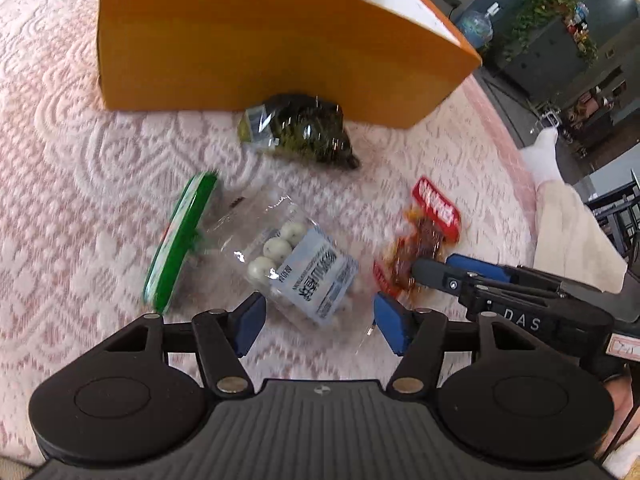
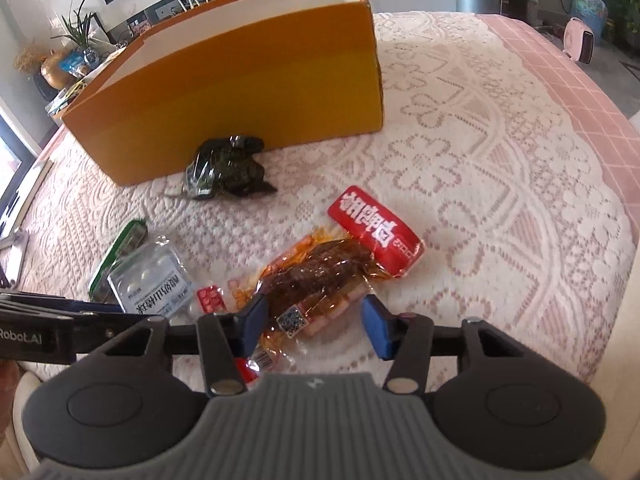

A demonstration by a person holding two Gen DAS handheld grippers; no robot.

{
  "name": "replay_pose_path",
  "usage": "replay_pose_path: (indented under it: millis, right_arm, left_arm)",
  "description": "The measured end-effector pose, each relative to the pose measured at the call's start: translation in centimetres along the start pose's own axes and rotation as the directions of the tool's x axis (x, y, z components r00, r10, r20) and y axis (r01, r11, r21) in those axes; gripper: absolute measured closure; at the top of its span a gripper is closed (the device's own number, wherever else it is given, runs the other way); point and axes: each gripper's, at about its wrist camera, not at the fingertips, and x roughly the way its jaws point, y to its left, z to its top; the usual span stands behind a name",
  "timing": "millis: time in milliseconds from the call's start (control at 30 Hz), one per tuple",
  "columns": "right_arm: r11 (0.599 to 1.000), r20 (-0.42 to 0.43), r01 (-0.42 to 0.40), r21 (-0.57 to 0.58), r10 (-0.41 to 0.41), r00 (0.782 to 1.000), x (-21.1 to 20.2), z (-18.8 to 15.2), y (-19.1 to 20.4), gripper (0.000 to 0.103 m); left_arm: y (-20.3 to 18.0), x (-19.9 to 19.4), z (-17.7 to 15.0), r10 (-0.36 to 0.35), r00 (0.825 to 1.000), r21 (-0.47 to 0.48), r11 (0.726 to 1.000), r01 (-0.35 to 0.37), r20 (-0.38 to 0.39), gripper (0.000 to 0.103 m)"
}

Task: Organize snacks
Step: 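Grasp the clear yogurt-ball candy packet with the left tool while the right tool grasps the spicy meat packet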

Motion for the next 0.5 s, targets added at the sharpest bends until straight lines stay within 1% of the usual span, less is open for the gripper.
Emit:
replay_pose_path:
  millis: [133,233,267,367,400,500]
  right_arm:
    - [1.0,0.027,0.003,0.02,-0.003,1.0,0.1,1.0,-0.3,0.054]
    - [0.999,0.028,0.013,0.032,-0.013,1.0,0.3,1.1,-0.6,0.053]
    - [0.999,0.032,0.011,0.034,-0.012,0.999,0.3,1.0,-0.7,0.053]
    - [0.999,0.047,0.026,0.023,-0.027,0.999,0.2,0.8,-0.6,0.052]
    - [0.999,0.058,0.037,0.014,-0.038,0.998,0.1,0.7,-0.6,0.052]
    - [0.998,0.072,0.063,-0.001,-0.063,0.995,0.1,0.5,-0.5,0.049]
  left_arm:
    - [-0.3,0.4,1.4,0.007,1.0,-0.016,1.0,-0.006,0.024,0.032]
    - [-0.9,1.3,2.3,0.035,0.999,-0.036,0.999,-0.034,0.013,0.028]
    - [-1.1,1.6,2.5,0.049,0.999,-0.041,0.998,-0.049,0.004,0.025]
    - [-2.1,2.7,3.0,0.118,0.993,-0.031,0.992,-0.118,-0.021,0.024]
    - [-2.7,3.0,3.0,0.14,0.99,-0.02,0.99,-0.141,-0.023,0.02]
    - [-4.0,3.7,3.0,0.209,0.978,0.014,0.978,-0.209,-0.017,0.019]
